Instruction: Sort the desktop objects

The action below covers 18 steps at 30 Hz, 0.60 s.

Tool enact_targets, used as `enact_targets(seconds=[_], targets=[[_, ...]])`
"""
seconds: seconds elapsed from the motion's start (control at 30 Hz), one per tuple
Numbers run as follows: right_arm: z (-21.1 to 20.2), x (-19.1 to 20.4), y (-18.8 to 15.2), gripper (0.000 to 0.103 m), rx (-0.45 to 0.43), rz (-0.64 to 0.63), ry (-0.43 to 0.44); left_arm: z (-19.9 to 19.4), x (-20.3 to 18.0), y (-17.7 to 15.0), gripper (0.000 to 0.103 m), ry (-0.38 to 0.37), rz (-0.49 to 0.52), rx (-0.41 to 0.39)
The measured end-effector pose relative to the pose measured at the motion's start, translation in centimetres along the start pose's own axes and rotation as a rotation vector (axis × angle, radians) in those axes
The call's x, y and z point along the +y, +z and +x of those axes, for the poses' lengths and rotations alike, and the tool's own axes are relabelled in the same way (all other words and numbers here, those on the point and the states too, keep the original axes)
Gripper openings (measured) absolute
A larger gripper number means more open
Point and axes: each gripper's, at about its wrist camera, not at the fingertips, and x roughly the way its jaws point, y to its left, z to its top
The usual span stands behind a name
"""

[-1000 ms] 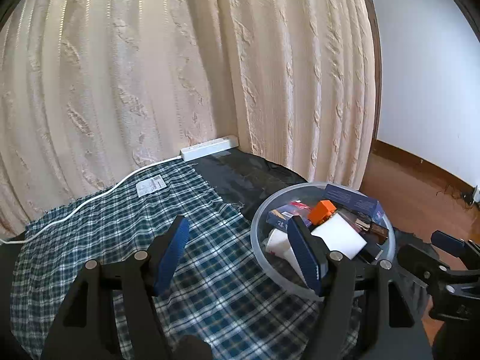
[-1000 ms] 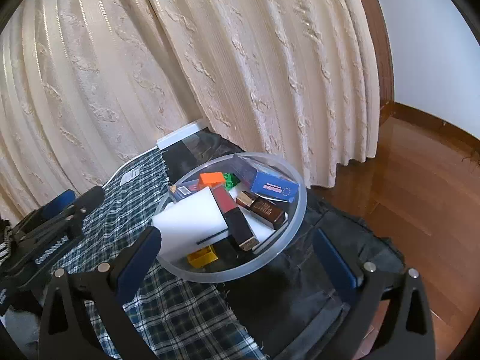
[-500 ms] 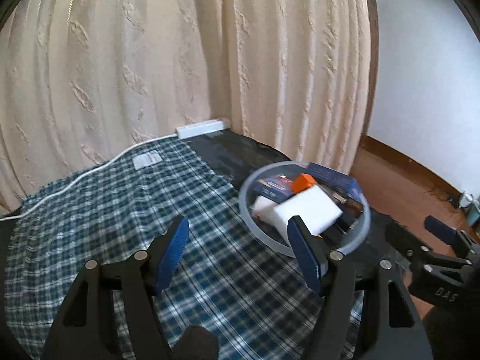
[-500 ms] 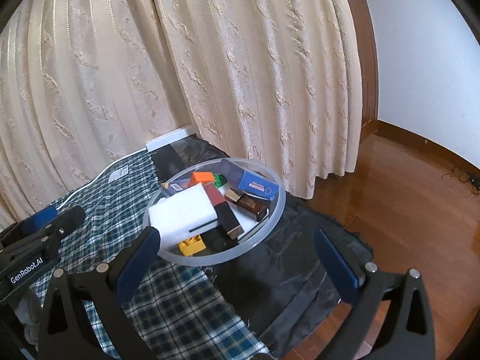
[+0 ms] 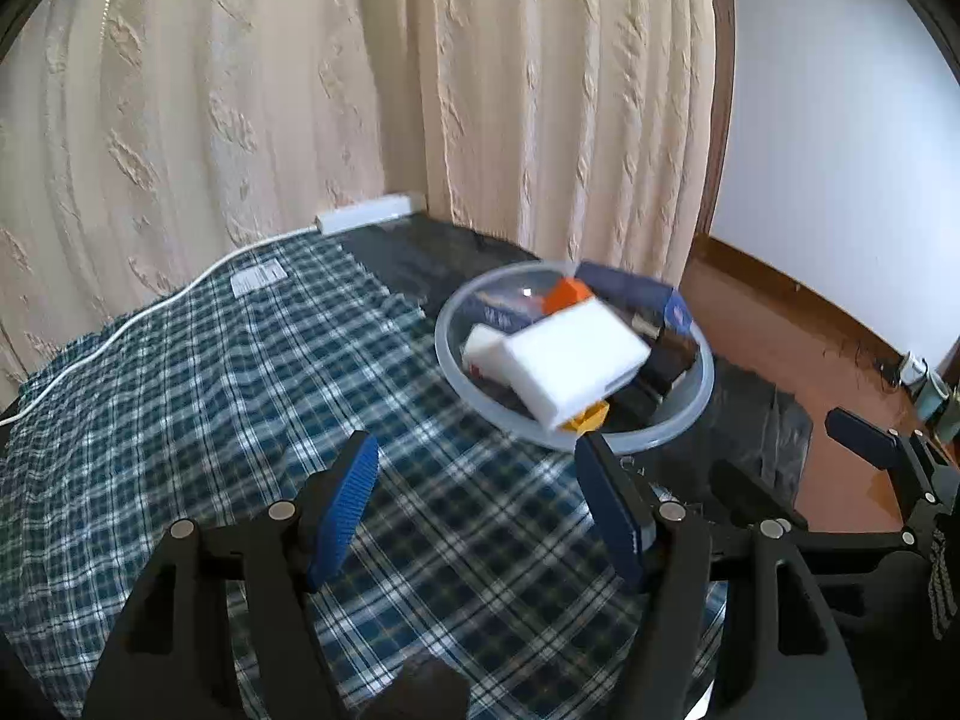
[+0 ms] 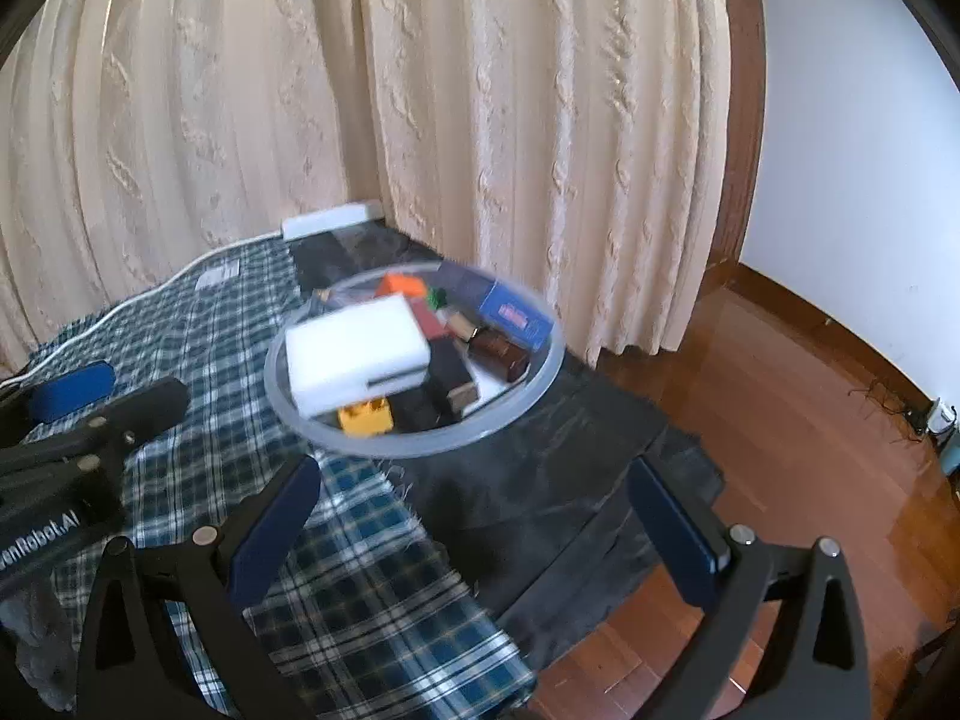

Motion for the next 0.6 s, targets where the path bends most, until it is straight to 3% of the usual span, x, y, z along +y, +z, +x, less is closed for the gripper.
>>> enact_targets(seconds=[0.6], targets=[[2.5, -2.3, -1.3, 0.103, 0.073, 0.061, -0.002, 1.4, -1.0, -0.4, 0.072, -0.012, 0.020, 0.030]])
